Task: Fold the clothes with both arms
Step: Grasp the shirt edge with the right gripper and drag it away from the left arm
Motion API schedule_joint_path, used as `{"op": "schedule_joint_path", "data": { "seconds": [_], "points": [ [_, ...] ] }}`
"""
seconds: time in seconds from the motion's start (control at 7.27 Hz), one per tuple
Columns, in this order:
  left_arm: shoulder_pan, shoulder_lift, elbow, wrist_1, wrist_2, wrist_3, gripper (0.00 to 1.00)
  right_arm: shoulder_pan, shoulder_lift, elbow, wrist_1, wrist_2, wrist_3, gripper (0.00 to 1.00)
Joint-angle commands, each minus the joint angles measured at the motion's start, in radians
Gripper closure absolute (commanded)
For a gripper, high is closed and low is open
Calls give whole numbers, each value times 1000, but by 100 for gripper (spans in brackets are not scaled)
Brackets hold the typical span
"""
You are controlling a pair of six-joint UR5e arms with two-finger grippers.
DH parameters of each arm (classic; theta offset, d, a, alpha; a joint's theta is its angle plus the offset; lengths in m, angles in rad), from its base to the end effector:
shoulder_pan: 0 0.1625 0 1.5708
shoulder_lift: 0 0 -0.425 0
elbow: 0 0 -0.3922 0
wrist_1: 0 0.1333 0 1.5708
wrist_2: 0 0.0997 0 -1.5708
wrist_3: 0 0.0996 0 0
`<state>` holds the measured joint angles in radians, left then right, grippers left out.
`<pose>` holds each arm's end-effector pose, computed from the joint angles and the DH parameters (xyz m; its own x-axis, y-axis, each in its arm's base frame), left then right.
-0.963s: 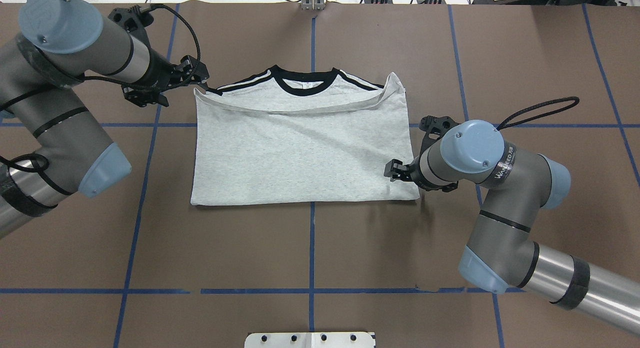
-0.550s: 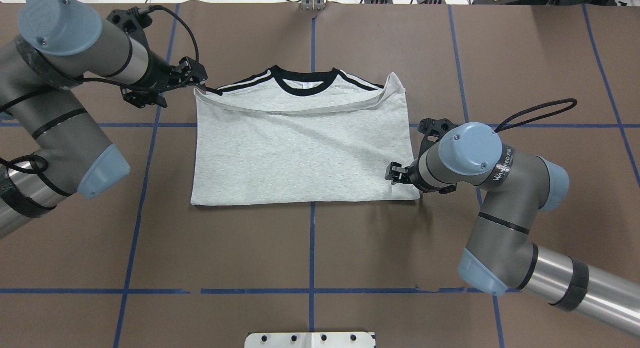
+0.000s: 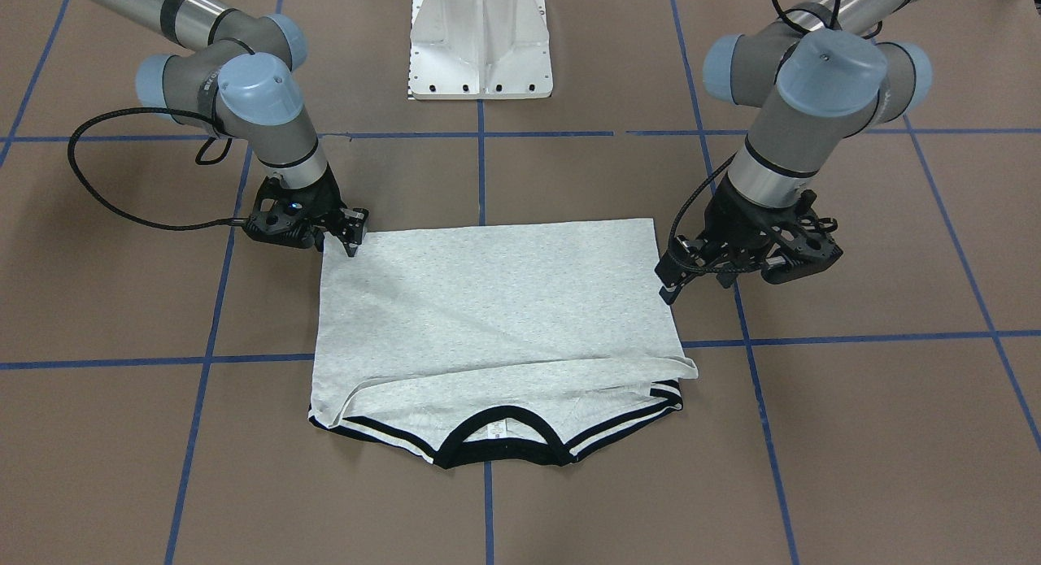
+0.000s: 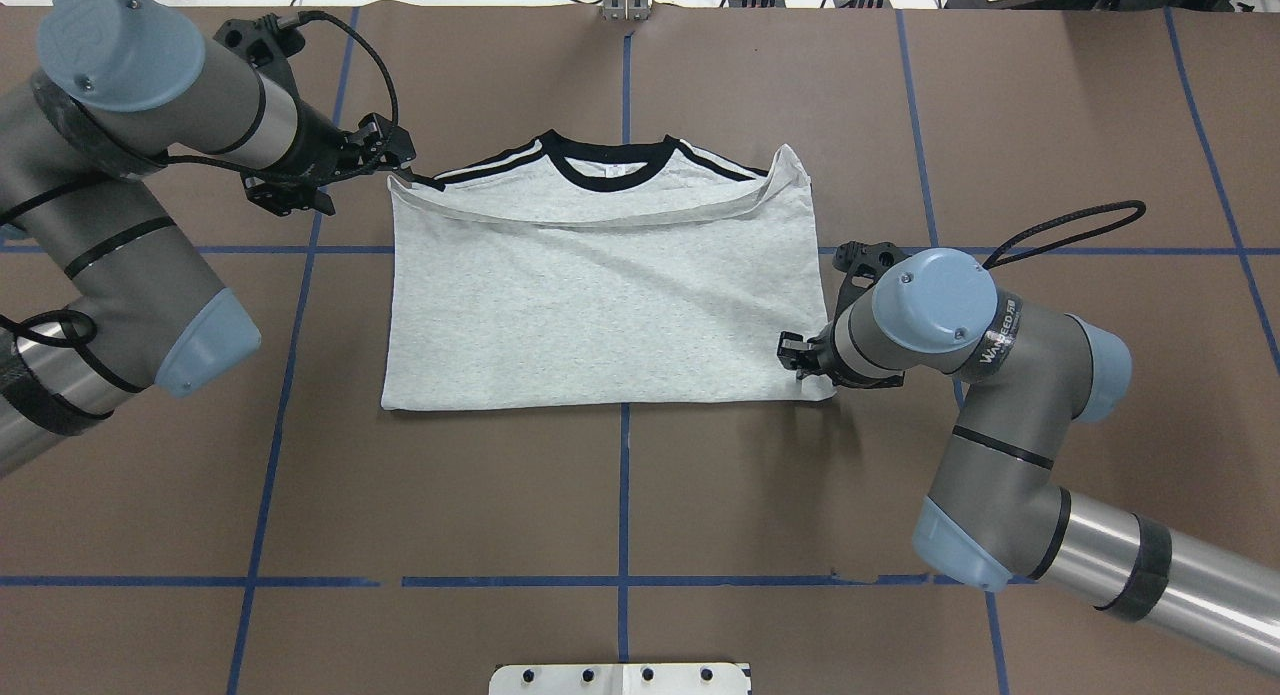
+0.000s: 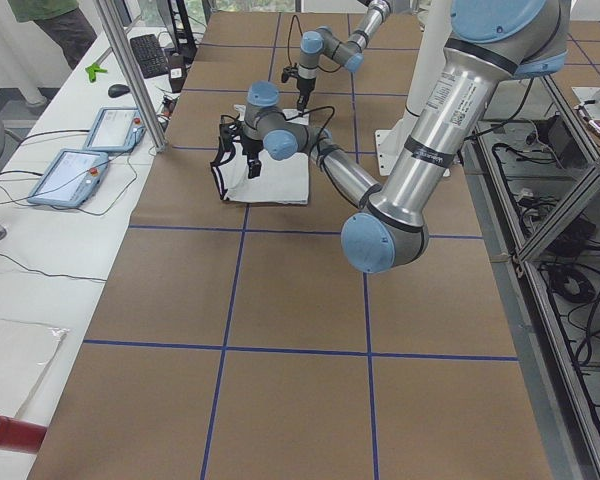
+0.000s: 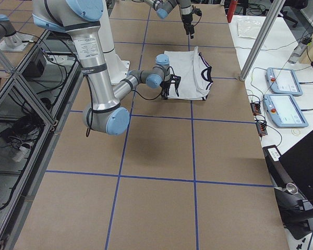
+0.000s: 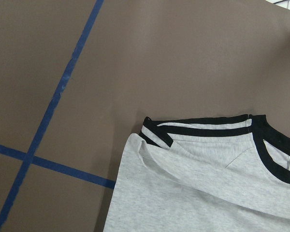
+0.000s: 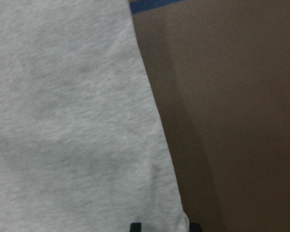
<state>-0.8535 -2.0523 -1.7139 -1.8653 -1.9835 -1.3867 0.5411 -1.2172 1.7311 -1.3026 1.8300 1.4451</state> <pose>0.3556 -0.5497 0.2859 0.4800 -0.2951 -0.8262 0.3996 0.9119 -0.0936 -0.4822 -0.4155 0.3664 0.6463 0.2470 0.7220 -0.2641 0.9601 -0.0920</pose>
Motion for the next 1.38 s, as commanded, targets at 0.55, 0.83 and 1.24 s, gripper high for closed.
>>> {"op": "schedule_joint_path", "data": {
  "seconds": [0.55,0.83,1.24],
  "points": [
    [1,-14,-7,2,0,-6,0,118,-19,83,-122,-15,-44,100],
    [8,-19,-9,0,2,-11,0,108,-89,258,-358,-90,-51,100],
    [33,-17,-10,0,24,-12,0,18,-212,396,-574,-29,-52,100]
  ]
}}
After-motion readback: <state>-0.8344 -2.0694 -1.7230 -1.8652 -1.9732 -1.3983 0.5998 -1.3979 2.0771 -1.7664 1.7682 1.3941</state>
